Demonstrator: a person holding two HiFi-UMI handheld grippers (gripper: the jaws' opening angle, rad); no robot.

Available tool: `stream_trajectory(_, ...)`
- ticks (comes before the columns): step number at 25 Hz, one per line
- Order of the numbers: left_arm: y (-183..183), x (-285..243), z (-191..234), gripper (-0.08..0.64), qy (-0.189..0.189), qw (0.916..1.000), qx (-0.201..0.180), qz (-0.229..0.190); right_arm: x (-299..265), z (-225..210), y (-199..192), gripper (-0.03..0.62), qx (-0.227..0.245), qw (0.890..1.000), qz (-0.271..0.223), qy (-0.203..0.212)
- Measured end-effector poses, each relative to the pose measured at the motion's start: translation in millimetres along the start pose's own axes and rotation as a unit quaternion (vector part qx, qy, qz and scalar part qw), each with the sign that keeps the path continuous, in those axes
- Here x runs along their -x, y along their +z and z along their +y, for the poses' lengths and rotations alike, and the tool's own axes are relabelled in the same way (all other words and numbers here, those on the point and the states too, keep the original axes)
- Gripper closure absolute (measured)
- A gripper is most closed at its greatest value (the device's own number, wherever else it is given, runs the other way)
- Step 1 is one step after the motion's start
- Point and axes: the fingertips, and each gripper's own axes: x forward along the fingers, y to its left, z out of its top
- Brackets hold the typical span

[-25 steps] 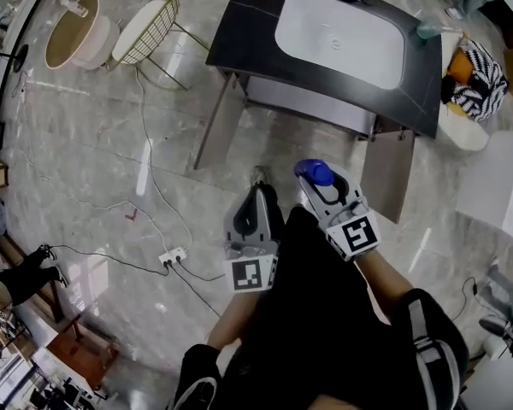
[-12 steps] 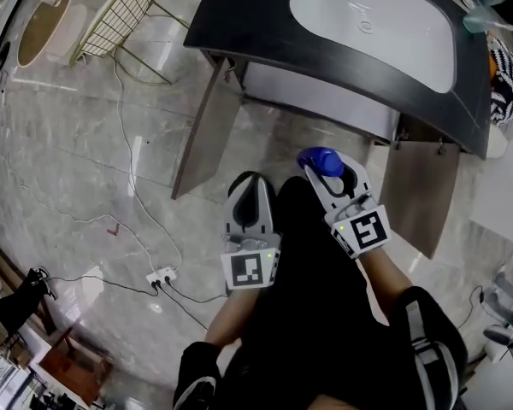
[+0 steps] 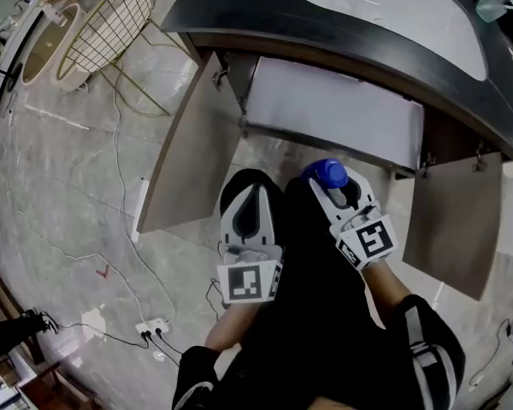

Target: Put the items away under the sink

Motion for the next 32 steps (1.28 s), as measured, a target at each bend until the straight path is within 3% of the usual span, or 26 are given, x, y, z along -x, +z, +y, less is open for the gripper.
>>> stream_trajectory(5,-17.3,-1.8,11.9,0.546,0.002,0.9997,-0.025,0.000,-15.2,-1.0,-15.6,0.437,0.007,1.000,0.002,-0.005)
stream_trajectory(8,-5.8,-2.7,10.3,0.545,-0.002,0.9999,-0.007,-0.015,-23.8,1.6,-15.0,0.437,0.009,1.000,0.003,-0.001)
stream_trajectory(14,-8.5,-15.3,19.8,0.546,-0.015,0.9994,-0.010,-0.029,-58.8,-4.4,-20.1,0.437,0.025,1.000,-0.007,-0.001)
stream_trajectory(32,-23.2,-55.6,36.7,0.546,-0.018,0.9996,0.023,-0.002,-155.9,-72.5,-79.0,0.437,0.042,0.998,0.020,-0.029)
